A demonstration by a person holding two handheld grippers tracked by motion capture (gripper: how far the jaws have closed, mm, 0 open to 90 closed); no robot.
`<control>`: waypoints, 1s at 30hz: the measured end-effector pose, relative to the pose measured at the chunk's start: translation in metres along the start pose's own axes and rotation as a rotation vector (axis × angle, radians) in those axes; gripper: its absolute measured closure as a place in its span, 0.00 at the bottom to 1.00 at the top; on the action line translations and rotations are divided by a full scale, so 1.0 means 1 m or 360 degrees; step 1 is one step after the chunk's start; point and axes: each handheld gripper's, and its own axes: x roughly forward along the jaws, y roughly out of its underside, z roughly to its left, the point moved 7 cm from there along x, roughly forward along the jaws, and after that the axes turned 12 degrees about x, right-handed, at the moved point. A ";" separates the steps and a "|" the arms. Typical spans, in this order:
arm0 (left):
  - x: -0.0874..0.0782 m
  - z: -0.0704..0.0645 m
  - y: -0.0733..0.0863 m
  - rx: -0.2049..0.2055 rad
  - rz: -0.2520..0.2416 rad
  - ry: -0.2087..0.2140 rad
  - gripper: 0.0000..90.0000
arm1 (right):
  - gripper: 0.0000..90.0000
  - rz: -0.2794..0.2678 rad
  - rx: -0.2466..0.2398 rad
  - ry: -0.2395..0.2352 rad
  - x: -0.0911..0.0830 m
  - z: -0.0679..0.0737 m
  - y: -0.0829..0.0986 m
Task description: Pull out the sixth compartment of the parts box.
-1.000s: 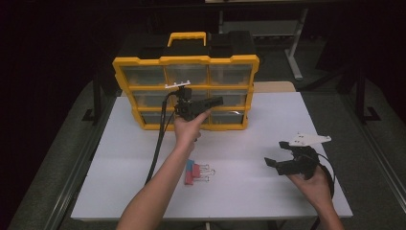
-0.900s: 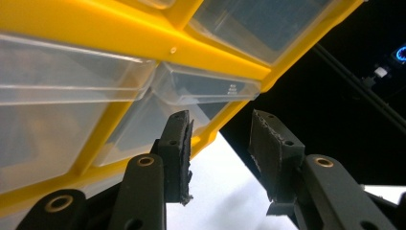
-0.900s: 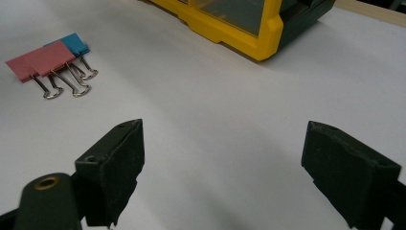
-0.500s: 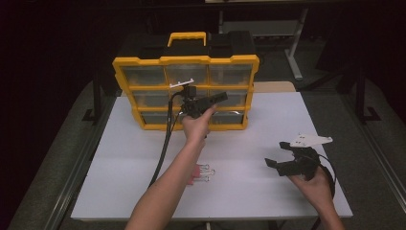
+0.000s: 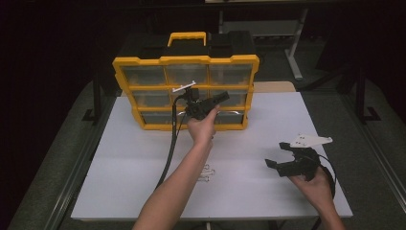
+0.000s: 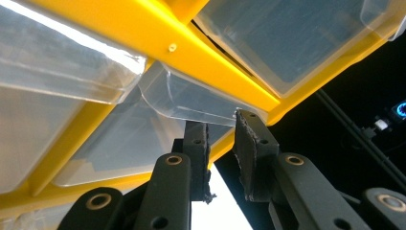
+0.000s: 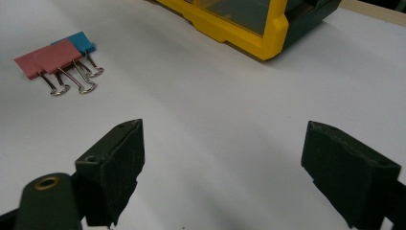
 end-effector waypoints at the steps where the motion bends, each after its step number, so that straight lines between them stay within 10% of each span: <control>1: 0.000 0.000 0.000 -0.0003 -0.0003 0.0002 0.84 | 0.15 -0.0002 0.0000 0.0001 0.000 -0.001 0.000; 30: -0.008 -0.001 0.006 -0.0145 -0.0089 0.0104 0.85 | 0.16 0.0015 0.0015 -0.0002 0.001 -0.002 0.004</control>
